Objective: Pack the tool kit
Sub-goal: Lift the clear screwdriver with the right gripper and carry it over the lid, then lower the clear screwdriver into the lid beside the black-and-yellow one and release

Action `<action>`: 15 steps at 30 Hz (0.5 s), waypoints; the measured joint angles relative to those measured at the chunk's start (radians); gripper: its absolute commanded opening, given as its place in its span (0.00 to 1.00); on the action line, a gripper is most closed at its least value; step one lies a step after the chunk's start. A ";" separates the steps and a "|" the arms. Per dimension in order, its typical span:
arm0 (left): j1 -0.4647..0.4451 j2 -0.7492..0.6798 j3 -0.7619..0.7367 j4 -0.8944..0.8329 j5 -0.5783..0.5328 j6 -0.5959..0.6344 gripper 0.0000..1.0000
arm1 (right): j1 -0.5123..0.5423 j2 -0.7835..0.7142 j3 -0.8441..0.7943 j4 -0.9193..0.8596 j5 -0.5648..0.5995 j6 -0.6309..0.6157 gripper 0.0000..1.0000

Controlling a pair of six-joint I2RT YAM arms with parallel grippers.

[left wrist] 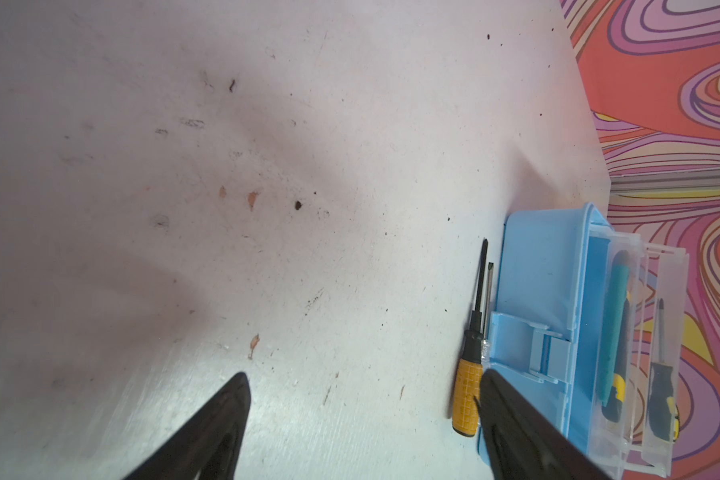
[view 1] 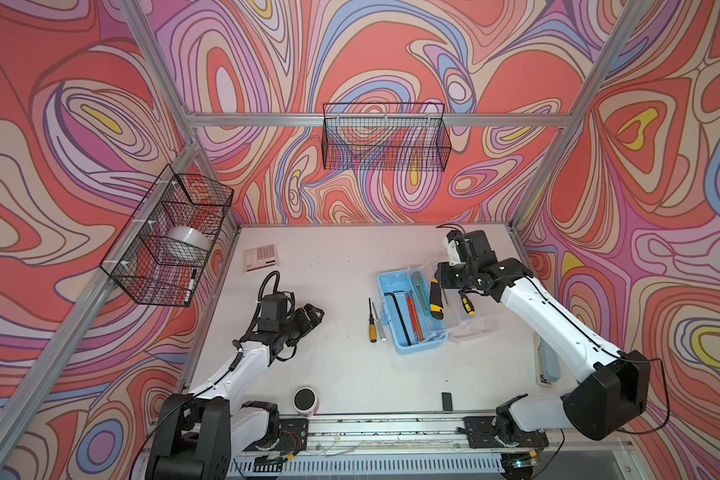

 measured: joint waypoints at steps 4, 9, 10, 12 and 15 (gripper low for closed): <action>0.000 0.017 0.001 0.008 0.003 0.001 0.86 | -0.036 0.024 -0.019 0.012 0.042 -0.026 0.00; 0.000 0.029 0.001 0.021 0.012 0.001 0.86 | -0.047 0.103 -0.034 0.047 0.093 -0.063 0.00; 0.000 0.029 0.002 0.024 0.013 0.001 0.86 | -0.047 0.117 -0.039 0.054 0.098 -0.067 0.00; -0.001 0.029 0.007 0.025 0.015 0.001 0.86 | -0.048 0.134 -0.059 0.068 0.112 -0.073 0.00; -0.009 0.032 0.017 0.033 0.014 0.001 0.86 | -0.058 0.135 -0.080 0.073 0.128 -0.077 0.00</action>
